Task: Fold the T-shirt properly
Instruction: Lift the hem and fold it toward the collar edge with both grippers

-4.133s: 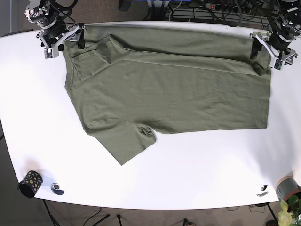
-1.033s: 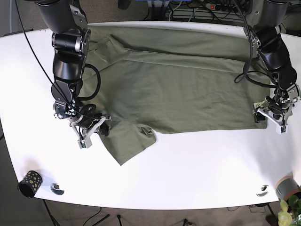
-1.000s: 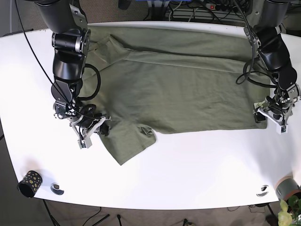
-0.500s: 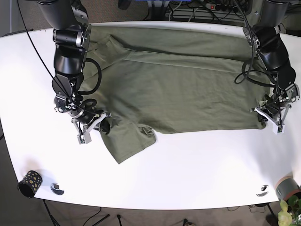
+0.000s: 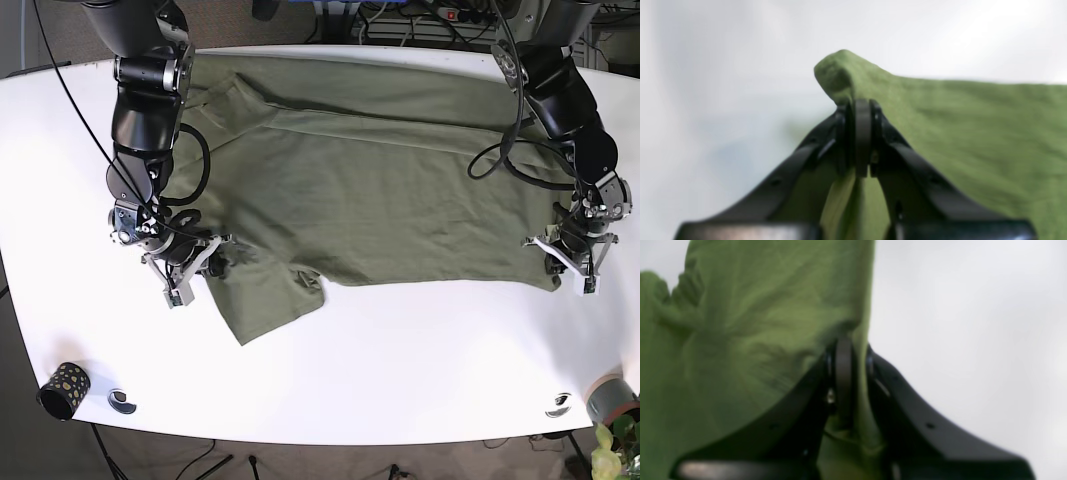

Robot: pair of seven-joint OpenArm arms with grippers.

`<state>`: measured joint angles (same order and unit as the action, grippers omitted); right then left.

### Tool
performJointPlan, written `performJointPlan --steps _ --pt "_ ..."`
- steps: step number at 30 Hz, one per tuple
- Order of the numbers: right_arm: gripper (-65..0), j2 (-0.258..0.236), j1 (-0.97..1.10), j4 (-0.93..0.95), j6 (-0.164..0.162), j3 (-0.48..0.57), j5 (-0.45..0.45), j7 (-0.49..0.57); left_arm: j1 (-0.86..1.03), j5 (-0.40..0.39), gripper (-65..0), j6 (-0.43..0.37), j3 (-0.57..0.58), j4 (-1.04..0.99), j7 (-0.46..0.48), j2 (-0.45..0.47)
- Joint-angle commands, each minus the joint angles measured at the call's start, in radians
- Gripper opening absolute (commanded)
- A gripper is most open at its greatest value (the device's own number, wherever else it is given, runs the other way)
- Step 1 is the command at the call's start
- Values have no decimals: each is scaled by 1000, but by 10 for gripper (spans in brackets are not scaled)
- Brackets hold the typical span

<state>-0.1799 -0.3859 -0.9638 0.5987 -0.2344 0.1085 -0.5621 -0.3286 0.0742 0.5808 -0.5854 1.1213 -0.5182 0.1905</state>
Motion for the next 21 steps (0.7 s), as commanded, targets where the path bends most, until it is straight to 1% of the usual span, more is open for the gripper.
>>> performJointPlan --steps 1,5,7,13,18,21 --pt "-620 -11 -34 -86 4 -1 20 -3 -22 -12 -650 34 -2 50 23 5" --pt "-620 -14 -11 -182 4 -3 20 -57 3 -12 -650 94 -5 105 -27 -6" --pt "-620 -27 9 -254 4 -3 21 -85 12 -12 -650 115 -6 142 -47 -6" --pt "-620 -34 60 -439 5 -3 23 -174 56 -12 -650 117 -6 243 -69 -30" --pt "-620 -34 133 -582 8 -3 20 -221 113 -12 -650 117 -6 326 -69 -32" --pt "-620 -34 189 -676 11 -30 24 -261 148 -14 -650 117 -8 371 -69 -32"
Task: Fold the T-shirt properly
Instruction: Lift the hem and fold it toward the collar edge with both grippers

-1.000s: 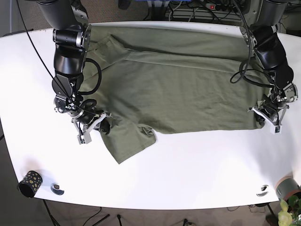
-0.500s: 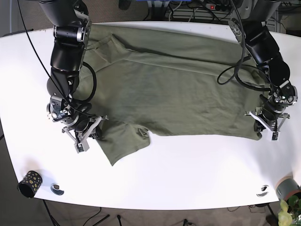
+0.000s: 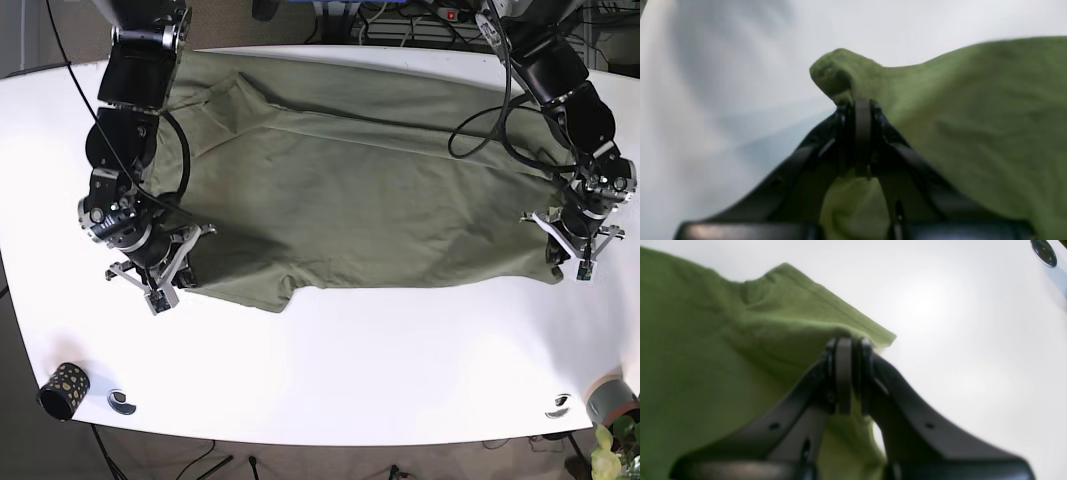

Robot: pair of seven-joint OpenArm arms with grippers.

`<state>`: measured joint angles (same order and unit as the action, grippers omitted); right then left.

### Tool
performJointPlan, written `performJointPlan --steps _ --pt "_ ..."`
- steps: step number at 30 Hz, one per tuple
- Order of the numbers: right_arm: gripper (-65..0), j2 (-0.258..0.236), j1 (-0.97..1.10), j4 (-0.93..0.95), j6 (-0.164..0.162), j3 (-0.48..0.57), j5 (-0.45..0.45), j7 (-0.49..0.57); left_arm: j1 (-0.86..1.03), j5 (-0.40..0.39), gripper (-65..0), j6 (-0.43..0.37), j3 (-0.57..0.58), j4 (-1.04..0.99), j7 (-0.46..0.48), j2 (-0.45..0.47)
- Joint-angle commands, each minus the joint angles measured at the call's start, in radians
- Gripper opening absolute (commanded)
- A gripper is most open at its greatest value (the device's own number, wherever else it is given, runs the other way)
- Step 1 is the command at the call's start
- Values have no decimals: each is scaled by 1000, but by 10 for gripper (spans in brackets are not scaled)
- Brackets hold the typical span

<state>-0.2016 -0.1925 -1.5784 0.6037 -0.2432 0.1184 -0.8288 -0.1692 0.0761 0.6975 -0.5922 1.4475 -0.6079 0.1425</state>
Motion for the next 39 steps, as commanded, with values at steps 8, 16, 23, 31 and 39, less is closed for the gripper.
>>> performJointPlan --steps 8,16,23,31,39 --pt "-620 -3 113 -215 8 -64 14 -54 72 -15 -650 1 -1 137 21 18" --pt "-564 -2 109 -159 8 -63 16 -54 89 -17 -650 1 -2 144 21 15" --pt "-154 -2 -9 28 8 -63 16 -50 87 -15 -650 1 4 144 21 13" --pt "-113 -3 -178 333 8 -63 16 15 92 -14 -650 1 4 143 21 13" --pt "-113 -11 -255 602 8 -61 13 142 92 -14 -650 1 2 143 21 13"
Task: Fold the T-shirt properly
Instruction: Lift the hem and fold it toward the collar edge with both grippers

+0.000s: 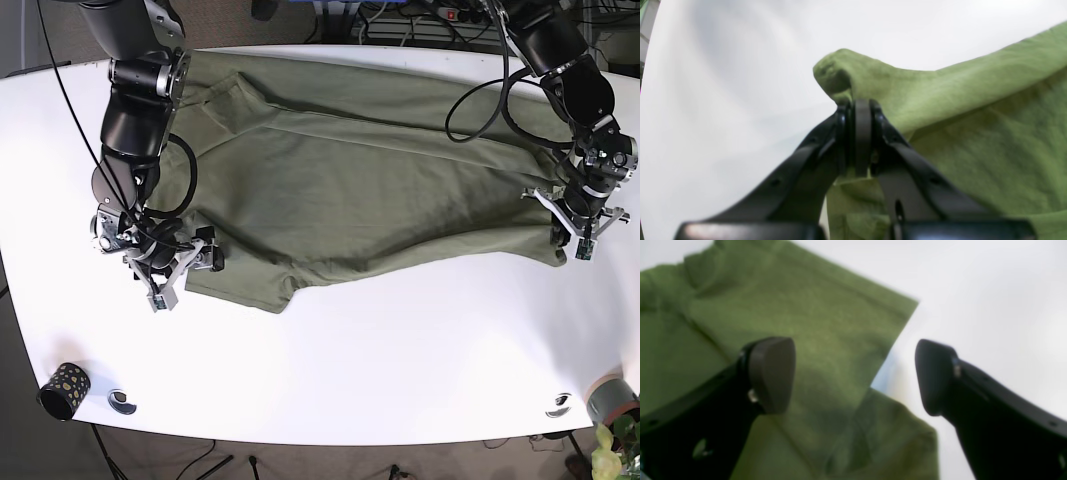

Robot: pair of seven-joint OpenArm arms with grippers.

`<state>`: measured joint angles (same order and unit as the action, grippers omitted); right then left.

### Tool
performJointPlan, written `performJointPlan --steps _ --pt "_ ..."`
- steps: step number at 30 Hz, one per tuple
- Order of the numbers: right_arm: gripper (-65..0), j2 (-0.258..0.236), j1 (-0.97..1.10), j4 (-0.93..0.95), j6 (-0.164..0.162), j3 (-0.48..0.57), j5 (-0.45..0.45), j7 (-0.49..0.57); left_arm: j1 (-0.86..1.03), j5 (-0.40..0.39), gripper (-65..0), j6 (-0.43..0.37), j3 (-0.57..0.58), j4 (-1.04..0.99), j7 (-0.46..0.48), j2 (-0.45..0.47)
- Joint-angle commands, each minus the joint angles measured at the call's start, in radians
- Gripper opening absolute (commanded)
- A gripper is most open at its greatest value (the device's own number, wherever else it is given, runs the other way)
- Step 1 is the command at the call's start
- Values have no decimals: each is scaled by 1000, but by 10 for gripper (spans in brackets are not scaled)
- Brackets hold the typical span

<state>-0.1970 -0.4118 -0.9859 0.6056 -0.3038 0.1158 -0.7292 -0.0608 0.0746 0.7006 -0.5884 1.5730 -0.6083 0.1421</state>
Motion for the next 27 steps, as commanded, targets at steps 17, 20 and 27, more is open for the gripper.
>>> performJointPlan --steps 17,20,27 --pt "-208 26 -32 45 -2 4 11 90 -17 -12 -650 -2 0 17 21 14" --pt "-315 26 -34 45 -2 4 11 95 -17 -12 -650 -2 0 17 21 14" --pt "-566 26 -34 45 -2 4 11 168 -17 -12 -650 -2 0 14 21 14"
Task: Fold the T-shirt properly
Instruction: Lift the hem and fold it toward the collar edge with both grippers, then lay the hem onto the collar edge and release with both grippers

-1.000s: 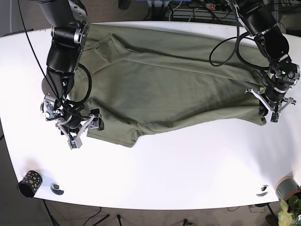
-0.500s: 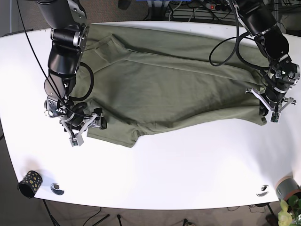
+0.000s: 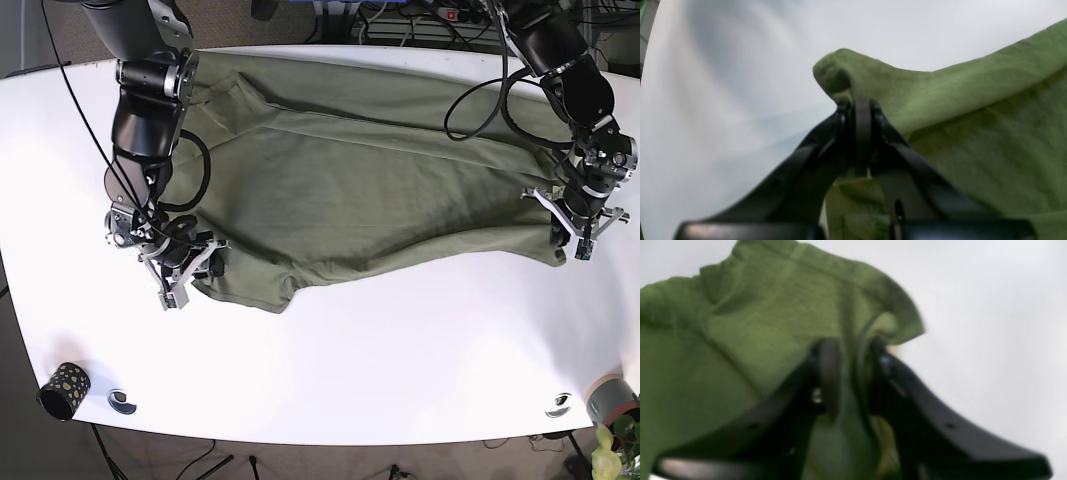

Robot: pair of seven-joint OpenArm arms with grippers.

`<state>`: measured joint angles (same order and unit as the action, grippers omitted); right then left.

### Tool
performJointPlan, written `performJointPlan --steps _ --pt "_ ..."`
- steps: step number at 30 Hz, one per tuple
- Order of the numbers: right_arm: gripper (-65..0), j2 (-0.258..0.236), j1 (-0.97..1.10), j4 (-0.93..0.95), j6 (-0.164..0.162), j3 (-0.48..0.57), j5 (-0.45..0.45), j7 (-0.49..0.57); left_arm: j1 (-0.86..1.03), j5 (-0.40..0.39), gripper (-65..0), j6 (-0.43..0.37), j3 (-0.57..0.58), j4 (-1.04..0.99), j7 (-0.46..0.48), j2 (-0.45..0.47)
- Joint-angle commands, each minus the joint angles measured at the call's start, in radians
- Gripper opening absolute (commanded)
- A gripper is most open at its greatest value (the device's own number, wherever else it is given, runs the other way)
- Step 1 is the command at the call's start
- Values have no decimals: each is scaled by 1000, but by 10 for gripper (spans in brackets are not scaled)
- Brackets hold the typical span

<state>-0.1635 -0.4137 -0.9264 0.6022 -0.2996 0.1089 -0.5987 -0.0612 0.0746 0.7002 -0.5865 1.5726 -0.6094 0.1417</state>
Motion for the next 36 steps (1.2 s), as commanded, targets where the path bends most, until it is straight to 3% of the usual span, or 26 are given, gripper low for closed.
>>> performJointPlan --steps 1,3,10,14,21,36 --pt "-604 -8 -32 -15 2 0 18 44 -18 -12 -650 -2 -2 5 23 14" --pt "-647 -8 -34 -15 2 0 18 44 -22 -12 -650 -2 -2 -16 23 14" --pt "-650 -8 -30 -59 2 0 18 32 -24 -14 -650 -2 -2 -42 23 16" --pt "-650 -8 -26 -153 6 0 22 -53 -44 -17 -650 -2 -3 -41 23 14" --pt "-650 -8 0 -342 9 -2 24 -171 -59 -108 -650 -2 -5 -14 23 16" --pt "-650 -8 59 -609 9 -5 25 -341 -91 -120 -650 -2 0 28 23 17"
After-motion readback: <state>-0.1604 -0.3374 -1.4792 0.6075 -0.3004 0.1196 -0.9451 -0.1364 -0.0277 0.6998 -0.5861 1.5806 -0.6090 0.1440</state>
